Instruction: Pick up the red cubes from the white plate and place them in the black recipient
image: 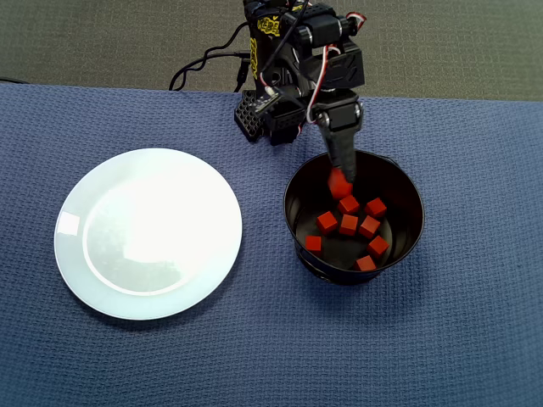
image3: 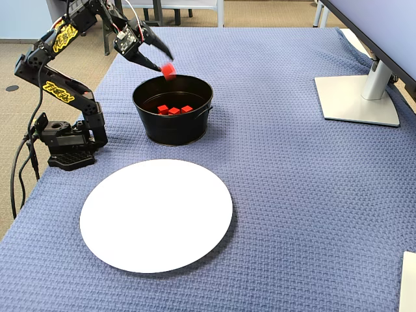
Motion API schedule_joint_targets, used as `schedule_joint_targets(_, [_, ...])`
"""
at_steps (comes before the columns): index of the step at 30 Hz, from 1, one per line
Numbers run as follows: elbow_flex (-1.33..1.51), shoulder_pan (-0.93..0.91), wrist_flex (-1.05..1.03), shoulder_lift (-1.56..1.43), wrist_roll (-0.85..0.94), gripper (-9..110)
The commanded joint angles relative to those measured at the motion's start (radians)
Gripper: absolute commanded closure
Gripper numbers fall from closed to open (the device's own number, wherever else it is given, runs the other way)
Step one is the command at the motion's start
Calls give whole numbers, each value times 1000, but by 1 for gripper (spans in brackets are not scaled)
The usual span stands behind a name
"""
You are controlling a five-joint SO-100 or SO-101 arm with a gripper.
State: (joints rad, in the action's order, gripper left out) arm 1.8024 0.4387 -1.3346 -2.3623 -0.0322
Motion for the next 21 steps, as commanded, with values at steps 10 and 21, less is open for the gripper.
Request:
schedule_joint_targets(10, [83, -541, 9, -78, 78, 86])
schedule_joint_targets(21, [558, -676, 153, -293, 92, 89])
